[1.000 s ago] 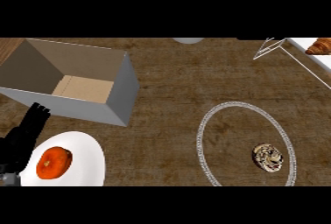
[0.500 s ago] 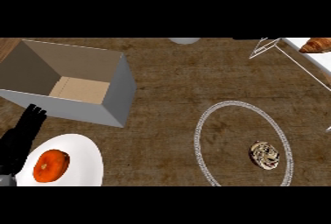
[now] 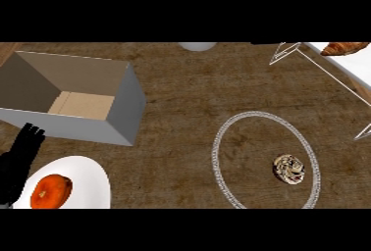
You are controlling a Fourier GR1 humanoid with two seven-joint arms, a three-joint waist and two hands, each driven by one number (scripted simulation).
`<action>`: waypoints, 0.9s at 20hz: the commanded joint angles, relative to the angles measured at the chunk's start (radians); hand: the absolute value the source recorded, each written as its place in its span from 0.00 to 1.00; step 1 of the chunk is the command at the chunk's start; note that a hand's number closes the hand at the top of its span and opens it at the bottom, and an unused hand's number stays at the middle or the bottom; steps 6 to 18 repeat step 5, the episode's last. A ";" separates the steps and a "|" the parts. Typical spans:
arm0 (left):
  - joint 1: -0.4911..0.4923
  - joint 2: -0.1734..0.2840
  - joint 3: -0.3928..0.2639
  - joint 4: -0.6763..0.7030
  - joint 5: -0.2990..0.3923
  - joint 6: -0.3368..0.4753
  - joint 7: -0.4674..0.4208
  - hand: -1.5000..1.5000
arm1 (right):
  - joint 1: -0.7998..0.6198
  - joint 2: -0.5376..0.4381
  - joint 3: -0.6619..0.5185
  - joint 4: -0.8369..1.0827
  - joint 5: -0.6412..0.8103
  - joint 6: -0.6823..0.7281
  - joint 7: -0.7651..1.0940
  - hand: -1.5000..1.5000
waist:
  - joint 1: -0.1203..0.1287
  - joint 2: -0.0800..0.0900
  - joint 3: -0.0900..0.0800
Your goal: Pick the croissant from the placemat and place it in the tiered shelf
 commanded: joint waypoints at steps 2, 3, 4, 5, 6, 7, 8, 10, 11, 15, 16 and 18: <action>0.044 -0.032 -0.022 0.001 -0.008 0.007 0.019 0.50 | 0.028 -0.096 -0.126 -0.187 -0.129 0.304 0.141 0.00 | -0.028 -0.007 -0.004; 0.021 -0.001 0.006 0.001 0.000 0.006 0.032 0.50 | 0.024 -0.103 -0.149 -0.208 -0.139 0.338 0.178 0.00 | -0.036 -0.009 -0.005; 0.028 0.026 0.038 0.025 0.031 -0.029 0.021 0.50 | 0.049 -0.120 -0.203 -0.210 -0.168 0.375 0.150 0.00 | -0.040 -0.008 -0.004; 0.040 -0.030 -0.001 0.020 -0.001 0.010 0.002 0.50 | 0.025 -0.136 -0.201 -0.246 -0.186 0.406 0.182 0.00 | -0.036 -0.007 -0.006; 0.040 -0.030 -0.001 0.020 -0.001 0.010 0.002 0.50 | 0.025 -0.136 -0.201 -0.246 -0.186 0.406 0.182 0.00 | -0.036 -0.007 -0.006; 0.040 -0.030 -0.001 0.020 -0.001 0.010 0.002 0.50 | 0.025 -0.136 -0.201 -0.246 -0.186 0.406 0.182 0.00 | -0.036 -0.007 -0.006; 0.040 -0.030 -0.001 0.020 -0.001 0.010 0.002 0.50 | 0.025 -0.136 -0.201 -0.246 -0.186 0.406 0.182 0.00 | -0.036 -0.007 -0.006; 0.040 -0.030 -0.001 0.020 -0.001 0.010 0.002 0.50 | 0.025 -0.136 -0.201 -0.246 -0.186 0.406 0.182 0.00 | -0.036 -0.007 -0.006; 0.040 -0.030 -0.001 0.020 -0.001 0.010 0.002 0.50 | 0.025 -0.136 -0.201 -0.246 -0.186 0.406 0.182 0.00 | -0.036 -0.007 -0.006; 0.040 -0.030 -0.001 0.020 -0.001 0.010 0.002 0.50 | 0.025 -0.136 -0.201 -0.246 -0.186 0.406 0.182 0.00 | -0.036 -0.007 -0.006; 0.040 -0.030 -0.001 0.020 -0.001 0.010 0.002 0.50 | 0.025 -0.136 -0.201 -0.246 -0.186 0.406 0.182 0.00 | -0.036 -0.007 -0.006; 0.040 -0.030 -0.001 0.020 -0.001 0.010 0.002 0.50 | 0.025 -0.136 -0.201 -0.246 -0.186 0.406 0.182 0.00 | -0.036 -0.007 -0.006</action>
